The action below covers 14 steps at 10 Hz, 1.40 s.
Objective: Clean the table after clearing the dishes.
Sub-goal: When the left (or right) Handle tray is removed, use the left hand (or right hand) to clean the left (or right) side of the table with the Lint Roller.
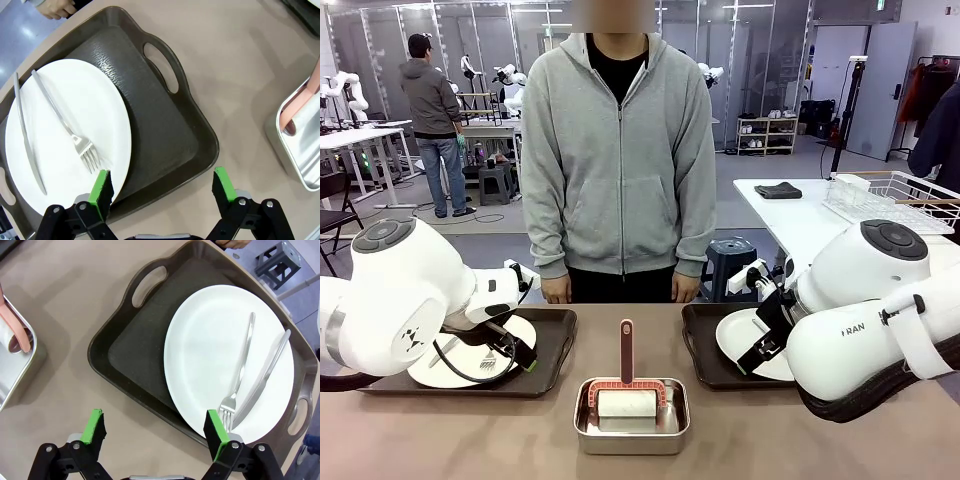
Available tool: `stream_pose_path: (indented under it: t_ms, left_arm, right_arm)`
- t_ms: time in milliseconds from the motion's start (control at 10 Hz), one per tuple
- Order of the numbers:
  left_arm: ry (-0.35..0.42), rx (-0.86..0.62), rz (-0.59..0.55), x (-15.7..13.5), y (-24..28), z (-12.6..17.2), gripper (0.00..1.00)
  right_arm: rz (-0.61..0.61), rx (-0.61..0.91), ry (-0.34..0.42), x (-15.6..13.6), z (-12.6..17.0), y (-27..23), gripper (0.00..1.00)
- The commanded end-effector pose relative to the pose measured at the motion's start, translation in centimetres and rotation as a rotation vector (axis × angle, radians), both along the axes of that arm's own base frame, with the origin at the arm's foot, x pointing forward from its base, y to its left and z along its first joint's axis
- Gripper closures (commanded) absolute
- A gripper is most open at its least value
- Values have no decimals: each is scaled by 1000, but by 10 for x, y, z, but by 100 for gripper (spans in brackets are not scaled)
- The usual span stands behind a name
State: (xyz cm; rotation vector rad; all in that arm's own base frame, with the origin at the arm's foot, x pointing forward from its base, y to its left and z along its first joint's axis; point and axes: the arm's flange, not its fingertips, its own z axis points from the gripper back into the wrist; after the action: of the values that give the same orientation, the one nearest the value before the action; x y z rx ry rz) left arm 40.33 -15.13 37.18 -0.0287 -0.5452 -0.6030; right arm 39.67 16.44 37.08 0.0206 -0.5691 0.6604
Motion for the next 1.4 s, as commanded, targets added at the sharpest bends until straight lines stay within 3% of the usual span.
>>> stream_pose_path:
  t_ms: [0, 400, 700, 1000, 1200, 1300]
  left_arm:
    - [39, 30, -22, 10, 5, 10, 0]
    - [223, -101, -25, 55, 37, 55, 0]
    - [413, -463, -126, 88, 83, 69, 0]
    - [592, -856, -229, 99, 146, 64, 0]
    - [595, -1030, -255, 94, 196, 57, 0]
    - [565, -1093, -248, 85, 221, 55, 0]
  right_arm:
    - [1, -34, -9, 12, 10, 3, 0]
    - [23, 197, 226, 71, 57, -18, 0]
    - [17, 550, 424, 98, 67, -48, 0]
    - [27, 871, 600, 111, 57, -89, 0]
    - [38, 1068, 716, 104, 53, -123, 0]
    - [8, 1126, 730, 98, 49, -145, 0]
